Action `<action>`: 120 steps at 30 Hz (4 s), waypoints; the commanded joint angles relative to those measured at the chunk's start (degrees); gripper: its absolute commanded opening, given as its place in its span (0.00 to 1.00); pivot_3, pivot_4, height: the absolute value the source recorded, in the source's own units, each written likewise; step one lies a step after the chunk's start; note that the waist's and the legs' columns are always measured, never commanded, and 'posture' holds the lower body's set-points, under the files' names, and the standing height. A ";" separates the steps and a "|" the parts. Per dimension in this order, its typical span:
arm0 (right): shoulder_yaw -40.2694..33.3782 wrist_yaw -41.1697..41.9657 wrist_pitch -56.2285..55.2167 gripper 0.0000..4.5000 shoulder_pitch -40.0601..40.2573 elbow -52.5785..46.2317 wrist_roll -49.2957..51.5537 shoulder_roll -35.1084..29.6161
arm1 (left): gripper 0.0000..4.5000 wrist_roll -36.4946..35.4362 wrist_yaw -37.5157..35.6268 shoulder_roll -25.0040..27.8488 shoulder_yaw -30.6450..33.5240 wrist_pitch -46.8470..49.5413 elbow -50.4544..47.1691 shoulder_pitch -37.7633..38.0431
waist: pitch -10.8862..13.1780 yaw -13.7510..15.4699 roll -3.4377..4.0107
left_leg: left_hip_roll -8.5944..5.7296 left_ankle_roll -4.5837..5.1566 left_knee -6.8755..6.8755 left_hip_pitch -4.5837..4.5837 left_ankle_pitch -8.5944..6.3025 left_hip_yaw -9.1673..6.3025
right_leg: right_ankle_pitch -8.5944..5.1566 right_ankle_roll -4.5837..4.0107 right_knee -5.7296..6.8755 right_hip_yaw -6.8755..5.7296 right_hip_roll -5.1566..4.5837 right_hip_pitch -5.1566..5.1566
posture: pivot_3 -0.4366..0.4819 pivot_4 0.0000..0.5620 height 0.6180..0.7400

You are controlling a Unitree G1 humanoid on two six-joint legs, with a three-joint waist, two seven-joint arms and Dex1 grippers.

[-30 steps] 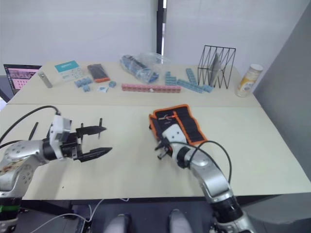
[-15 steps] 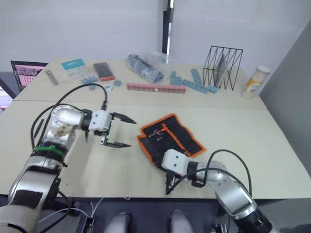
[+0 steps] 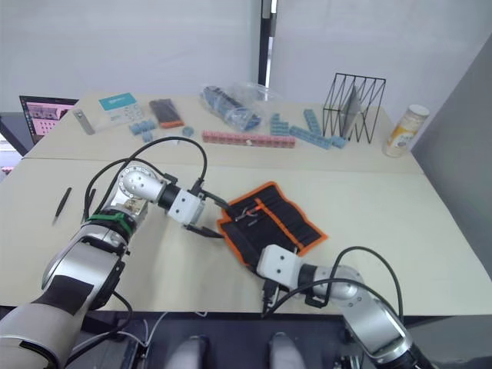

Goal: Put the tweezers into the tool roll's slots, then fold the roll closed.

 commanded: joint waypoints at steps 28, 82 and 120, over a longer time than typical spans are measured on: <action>2.08 -1.46 5.58 0.00 -0.14 -8.51 -1.00 2.22 | 0.01 -10.56 -0.25 12.53 -6.28 -8.37 -8.58 7.30 | 0.00 -0.14 0.00 | -0.01 0.00 0.09 0.04 0.00 -0.07 | 0.00 0.00 0.20 0.00 0.00 0.03 | 0.48 0.27 0.98; 2.14 -15.09 9.19 0.01 0.80 8.24 0.46 12.45 | 0.00 -5.85 13.78 0.14 8.77 63.60 -33.01 14.00 | -0.01 -0.67 0.01 | -0.09 0.02 0.10 0.10 0.01 -0.27 | 0.02 0.03 0.36 -0.01 0.07 0.11 | 0.48 0.27 0.98; 1.70 -14.52 2.68 0.01 -3.08 16.93 -1.10 20.38 | 0.00 -0.78 16.33 5.52 11.69 64.97 -41.16 23.74 | -0.01 -0.47 0.02 | -0.10 0.01 0.09 0.18 0.01 -0.26 | 0.01 0.02 0.31 -0.01 0.06 0.18 | 0.48 0.27 0.98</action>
